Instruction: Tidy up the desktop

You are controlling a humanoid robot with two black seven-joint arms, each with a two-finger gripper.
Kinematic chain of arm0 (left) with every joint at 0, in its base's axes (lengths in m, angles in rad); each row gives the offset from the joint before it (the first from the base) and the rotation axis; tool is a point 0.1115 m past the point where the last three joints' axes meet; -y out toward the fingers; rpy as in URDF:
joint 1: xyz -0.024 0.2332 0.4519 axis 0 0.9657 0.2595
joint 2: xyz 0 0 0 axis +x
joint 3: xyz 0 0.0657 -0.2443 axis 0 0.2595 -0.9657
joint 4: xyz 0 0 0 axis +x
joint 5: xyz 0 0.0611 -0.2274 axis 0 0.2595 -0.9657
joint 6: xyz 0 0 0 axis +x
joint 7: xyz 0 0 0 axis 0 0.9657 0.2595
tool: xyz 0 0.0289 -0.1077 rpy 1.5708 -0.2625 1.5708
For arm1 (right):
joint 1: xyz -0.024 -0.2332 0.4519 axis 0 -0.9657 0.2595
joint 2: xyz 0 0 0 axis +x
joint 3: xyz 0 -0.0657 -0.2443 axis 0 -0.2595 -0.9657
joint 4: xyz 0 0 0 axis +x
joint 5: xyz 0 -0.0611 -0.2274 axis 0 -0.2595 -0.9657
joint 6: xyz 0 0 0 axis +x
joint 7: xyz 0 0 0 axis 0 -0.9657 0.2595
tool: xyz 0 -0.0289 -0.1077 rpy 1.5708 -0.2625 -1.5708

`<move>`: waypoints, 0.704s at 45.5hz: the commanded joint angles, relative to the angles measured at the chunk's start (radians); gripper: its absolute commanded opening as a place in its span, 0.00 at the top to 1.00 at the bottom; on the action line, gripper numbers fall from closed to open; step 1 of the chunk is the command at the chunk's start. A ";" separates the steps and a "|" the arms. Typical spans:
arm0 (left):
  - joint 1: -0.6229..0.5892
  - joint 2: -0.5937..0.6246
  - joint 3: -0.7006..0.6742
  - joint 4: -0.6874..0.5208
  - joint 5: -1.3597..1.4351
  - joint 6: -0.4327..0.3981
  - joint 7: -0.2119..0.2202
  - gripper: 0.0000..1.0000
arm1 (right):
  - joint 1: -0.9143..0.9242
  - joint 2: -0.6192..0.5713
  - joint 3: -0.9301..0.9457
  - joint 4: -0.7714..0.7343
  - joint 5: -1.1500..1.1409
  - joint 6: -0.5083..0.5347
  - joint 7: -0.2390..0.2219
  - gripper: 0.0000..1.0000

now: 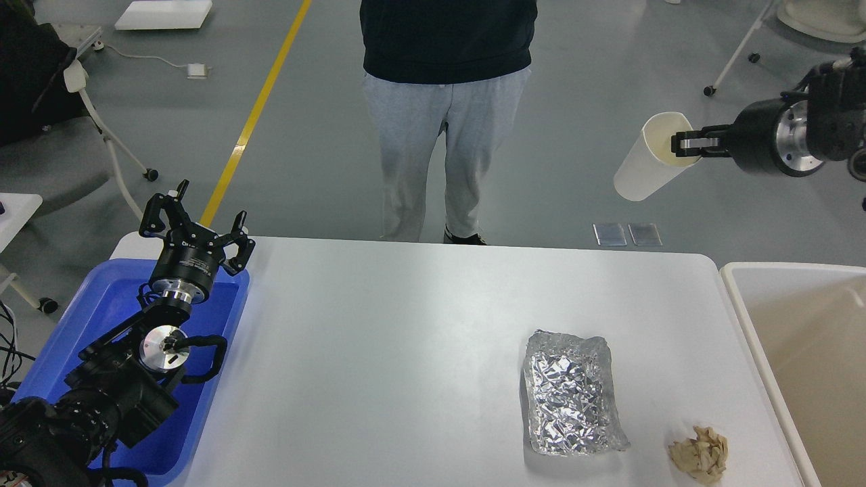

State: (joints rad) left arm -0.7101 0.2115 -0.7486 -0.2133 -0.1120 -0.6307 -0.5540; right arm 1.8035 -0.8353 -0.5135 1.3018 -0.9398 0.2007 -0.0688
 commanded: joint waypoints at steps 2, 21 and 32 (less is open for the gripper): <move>0.000 0.000 0.000 -0.001 0.000 0.000 0.000 0.00 | 0.010 -0.079 0.007 0.011 -0.002 0.002 0.001 1.00; 0.000 0.000 0.000 0.000 0.000 -0.001 -0.001 0.00 | -0.380 -0.384 0.277 -0.070 0.044 -0.073 0.020 1.00; 0.000 0.000 0.000 0.000 0.000 0.002 -0.001 0.00 | -0.633 -0.453 0.398 -0.122 0.156 -0.168 0.059 1.00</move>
State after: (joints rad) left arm -0.7101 0.2121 -0.7486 -0.2130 -0.1122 -0.6306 -0.5544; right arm 1.4045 -1.2017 -0.2389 1.2283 -0.8624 0.1189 -0.0501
